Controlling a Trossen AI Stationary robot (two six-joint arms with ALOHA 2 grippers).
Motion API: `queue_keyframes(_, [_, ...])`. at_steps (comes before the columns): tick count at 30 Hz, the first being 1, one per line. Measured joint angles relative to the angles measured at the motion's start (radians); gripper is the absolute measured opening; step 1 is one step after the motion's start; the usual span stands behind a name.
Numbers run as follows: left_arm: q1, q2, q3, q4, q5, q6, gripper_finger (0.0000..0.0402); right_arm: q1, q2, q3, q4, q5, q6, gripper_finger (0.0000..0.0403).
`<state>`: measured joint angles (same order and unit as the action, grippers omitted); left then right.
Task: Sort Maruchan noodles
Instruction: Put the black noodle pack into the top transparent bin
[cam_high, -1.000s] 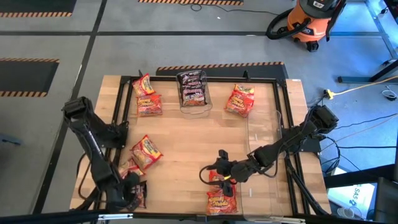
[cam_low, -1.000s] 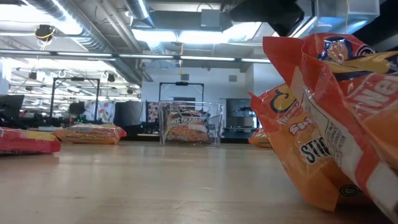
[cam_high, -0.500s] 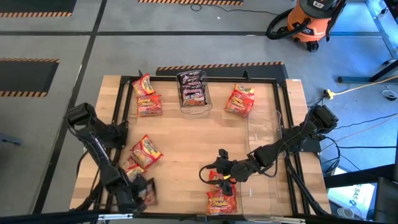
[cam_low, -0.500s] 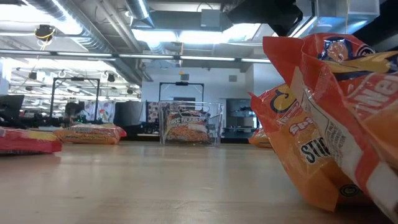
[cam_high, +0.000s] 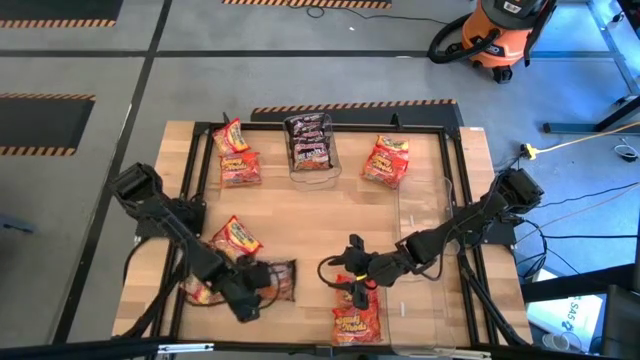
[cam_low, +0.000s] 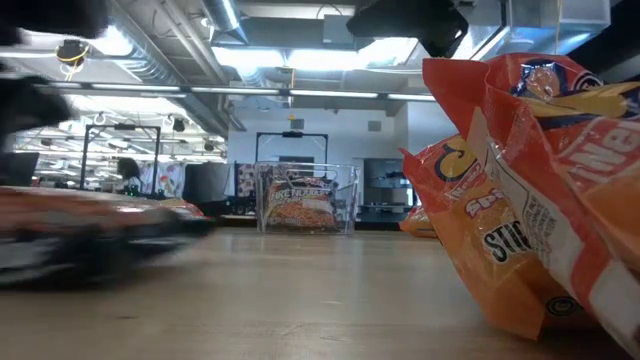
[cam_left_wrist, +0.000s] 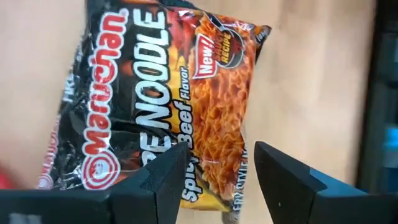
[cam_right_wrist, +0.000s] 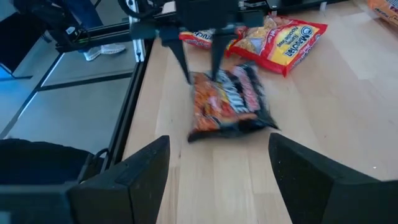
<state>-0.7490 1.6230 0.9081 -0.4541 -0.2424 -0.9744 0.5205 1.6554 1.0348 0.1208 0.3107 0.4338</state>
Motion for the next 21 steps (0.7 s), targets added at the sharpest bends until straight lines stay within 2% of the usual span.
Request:
queue_keyframes(5, [0.053, -0.005, 0.016, -0.001, -0.023, 0.189, 0.0185, -0.009, 0.0, 0.0, 0.006, -0.005, 0.004, 0.0253])
queue_keyframes(9, [0.059, -0.023, 0.098, -0.107, -0.03, 0.191, 0.0185, -0.02, 0.0, 0.0, 0.01, -0.016, 0.015, 0.0253])
queue_keyframes(14, [0.006, -0.031, 0.181, -0.196, -0.047, 0.074, 0.0185, -0.054, 0.004, 0.0, 0.014, -0.038, 0.094, 0.0263])
queue_keyframes(21, [-0.124, -0.027, 0.164, -0.181, -0.189, -0.169, 0.0185, -0.102, 0.088, 0.001, 0.145, -0.107, 0.163, 0.033])
